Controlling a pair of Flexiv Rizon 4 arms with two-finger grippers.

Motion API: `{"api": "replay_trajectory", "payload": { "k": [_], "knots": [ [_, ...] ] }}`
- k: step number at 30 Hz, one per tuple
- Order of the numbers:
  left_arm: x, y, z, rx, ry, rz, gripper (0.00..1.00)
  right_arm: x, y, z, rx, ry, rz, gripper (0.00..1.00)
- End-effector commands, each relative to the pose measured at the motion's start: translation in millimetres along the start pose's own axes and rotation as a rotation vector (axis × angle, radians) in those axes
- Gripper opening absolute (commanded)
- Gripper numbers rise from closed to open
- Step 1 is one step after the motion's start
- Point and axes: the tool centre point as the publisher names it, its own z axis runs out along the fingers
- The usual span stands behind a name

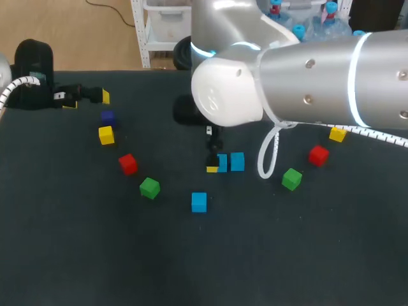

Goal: Place the blue cubes, place green cubes on the blue cubes, place the yellow cubes on the green cubes, then place the red cubes on the yellow cubes, and place purple cube on the red cubes.

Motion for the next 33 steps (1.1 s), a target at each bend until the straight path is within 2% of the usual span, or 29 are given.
{"api": "replay_trajectory", "payload": {
  "k": [1, 13, 27, 33],
  "knots": [
    [1.1, 2.3, -0.1, 0.011, -0.006, 0.002, 1.00, 9.9, 18.4, -12.8, 0.054, -0.026, 0.011, 1.00],
    [1.1, 2.3, -0.1, 0.011, -0.006, 0.002, 1.00, 43.0, 31.7, -46.3, 0.202, -0.136, 0.068, 1.00],
    [1.1, 2.3, -0.1, 0.011, -0.006, 0.002, 1.00, 105.8, 23.5, -65.1, 0.391, -0.222, 0.137, 1.00],
    [1.1, 2.3, -0.1, 0.011, -0.006, 0.002, 1.00, 130.7, 20.2, -73.4, 0.447, -0.229, 0.184, 1.00]
  ]
}}
